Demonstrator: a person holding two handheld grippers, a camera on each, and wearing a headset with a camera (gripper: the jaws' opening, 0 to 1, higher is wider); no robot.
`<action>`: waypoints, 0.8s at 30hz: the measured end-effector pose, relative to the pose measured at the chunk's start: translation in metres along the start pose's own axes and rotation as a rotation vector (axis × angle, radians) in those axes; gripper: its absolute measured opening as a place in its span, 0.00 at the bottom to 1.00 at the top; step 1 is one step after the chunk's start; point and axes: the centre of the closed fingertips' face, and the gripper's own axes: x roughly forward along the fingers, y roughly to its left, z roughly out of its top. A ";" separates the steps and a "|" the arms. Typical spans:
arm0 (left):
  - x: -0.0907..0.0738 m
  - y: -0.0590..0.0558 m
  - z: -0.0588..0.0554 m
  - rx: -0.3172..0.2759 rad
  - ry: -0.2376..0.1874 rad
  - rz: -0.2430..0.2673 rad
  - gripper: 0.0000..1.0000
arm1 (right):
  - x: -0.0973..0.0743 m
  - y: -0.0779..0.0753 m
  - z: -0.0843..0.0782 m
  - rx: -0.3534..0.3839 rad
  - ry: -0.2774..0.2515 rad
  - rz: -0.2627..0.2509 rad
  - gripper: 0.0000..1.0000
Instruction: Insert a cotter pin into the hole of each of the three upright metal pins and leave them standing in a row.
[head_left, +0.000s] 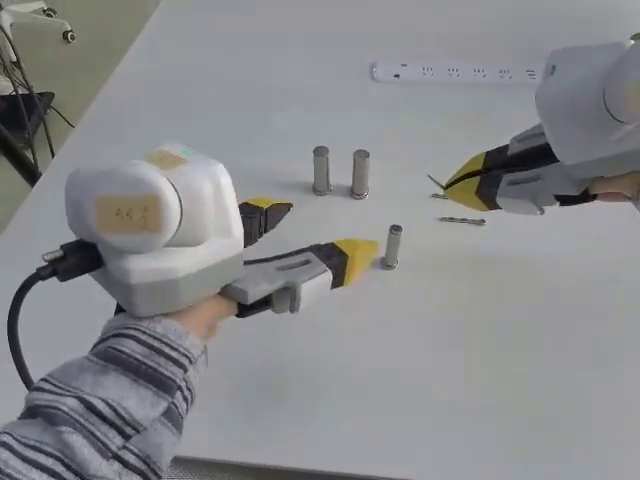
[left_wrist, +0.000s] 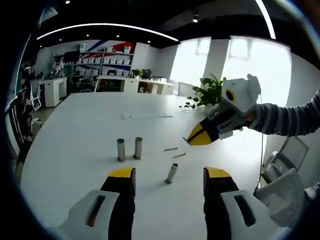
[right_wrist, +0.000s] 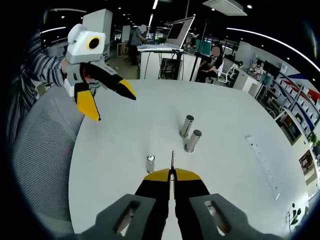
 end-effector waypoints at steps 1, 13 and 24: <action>0.001 0.000 0.001 -0.005 0.000 -0.003 0.50 | 0.000 0.002 0.001 -0.004 -0.004 0.003 0.00; 0.012 -0.022 0.000 -0.105 0.050 -0.104 0.33 | 0.001 0.046 0.019 -0.193 -0.043 0.055 0.00; 0.013 -0.042 -0.015 -0.168 0.113 -0.163 0.16 | -0.002 0.076 0.027 -0.311 -0.053 0.107 0.00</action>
